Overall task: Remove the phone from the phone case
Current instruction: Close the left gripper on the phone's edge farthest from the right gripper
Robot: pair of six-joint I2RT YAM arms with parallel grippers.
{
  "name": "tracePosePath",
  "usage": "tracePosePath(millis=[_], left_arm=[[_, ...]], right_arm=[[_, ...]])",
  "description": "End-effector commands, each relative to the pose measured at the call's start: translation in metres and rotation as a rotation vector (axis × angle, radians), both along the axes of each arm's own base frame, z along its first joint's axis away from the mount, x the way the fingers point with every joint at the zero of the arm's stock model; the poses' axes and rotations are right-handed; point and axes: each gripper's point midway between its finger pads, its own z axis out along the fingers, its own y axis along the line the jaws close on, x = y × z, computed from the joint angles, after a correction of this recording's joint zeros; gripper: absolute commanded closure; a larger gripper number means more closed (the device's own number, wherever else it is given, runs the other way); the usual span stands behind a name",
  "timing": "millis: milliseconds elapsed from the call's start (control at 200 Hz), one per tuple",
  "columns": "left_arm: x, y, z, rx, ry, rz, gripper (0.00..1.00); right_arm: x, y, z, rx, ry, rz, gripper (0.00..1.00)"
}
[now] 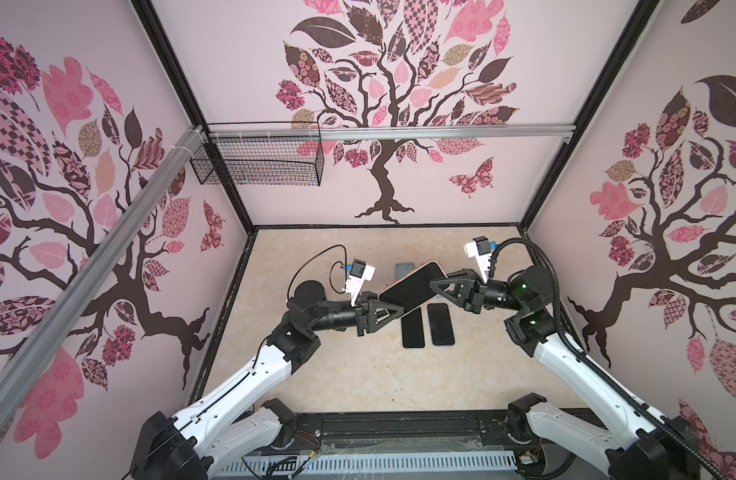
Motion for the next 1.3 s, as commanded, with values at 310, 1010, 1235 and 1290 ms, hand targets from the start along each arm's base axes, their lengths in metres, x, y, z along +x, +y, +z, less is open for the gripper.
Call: tracePosePath(millis=[310,1010,1235,1290], left_arm=[[-0.009,0.000,0.034,-0.055,-0.079,-0.045,0.74],[-0.010,0.006,0.023,0.020,-0.275,0.006,1.00],[-0.024,0.011,0.022,0.030,-0.501,-0.015,1.00],[-0.027,0.010,0.020,0.040,-0.532,-0.036,1.00]], right_arm=[[-0.024,-0.003,0.023,0.032,-0.104,0.081,1.00],[-0.008,-0.008,0.024,-0.038,-0.153,-0.076,0.13],[-0.010,-0.008,0.030,-0.037,-0.147,-0.068,0.11],[-0.013,-0.007,0.033,-0.028,-0.144,-0.049,0.13]])
